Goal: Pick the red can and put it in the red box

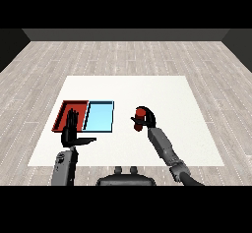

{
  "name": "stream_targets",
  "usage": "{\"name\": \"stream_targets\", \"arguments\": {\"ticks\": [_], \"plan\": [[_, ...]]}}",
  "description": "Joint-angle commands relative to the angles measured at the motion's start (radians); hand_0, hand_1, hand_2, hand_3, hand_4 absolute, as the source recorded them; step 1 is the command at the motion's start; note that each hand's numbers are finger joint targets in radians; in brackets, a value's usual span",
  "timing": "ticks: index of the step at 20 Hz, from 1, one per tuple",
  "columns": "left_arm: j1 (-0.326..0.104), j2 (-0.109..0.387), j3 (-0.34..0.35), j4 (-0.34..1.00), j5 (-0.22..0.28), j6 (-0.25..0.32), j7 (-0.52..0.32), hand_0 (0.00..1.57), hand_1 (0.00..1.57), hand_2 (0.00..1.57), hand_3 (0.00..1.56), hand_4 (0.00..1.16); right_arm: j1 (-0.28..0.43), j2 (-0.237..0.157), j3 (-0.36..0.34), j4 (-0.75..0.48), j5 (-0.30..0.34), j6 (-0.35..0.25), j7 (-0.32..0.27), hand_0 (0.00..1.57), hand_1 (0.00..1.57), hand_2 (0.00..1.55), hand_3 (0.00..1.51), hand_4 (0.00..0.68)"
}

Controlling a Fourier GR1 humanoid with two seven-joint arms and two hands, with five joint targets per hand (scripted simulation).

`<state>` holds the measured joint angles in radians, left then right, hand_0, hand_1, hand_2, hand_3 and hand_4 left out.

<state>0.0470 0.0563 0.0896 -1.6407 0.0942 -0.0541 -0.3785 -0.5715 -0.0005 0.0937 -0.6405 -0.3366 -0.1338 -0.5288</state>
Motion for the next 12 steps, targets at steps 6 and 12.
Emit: {"name": "stream_targets", "arguments": {"ticks": [6, 12], "plan": [[-0.059, 0.005, 0.001, 0.048, -0.022, 0.016, 0.013, 0.00, 0.00, 0.00, 0.00, 0.00, 0.043, -0.058, 0.010, -0.128, 0.070, -0.035, 0.053, 1.47, 1.47, 1.45, 1.43, 0.646], [-0.044, -0.005, -0.024, 0.020, -0.010, -0.005, 0.037, 0.00, 0.00, 0.00, 0.00, 0.00, 0.048, -0.019, 0.030, -0.237, 0.113, -0.071, 0.102, 1.46, 1.46, 1.45, 1.41, 0.661]]}}
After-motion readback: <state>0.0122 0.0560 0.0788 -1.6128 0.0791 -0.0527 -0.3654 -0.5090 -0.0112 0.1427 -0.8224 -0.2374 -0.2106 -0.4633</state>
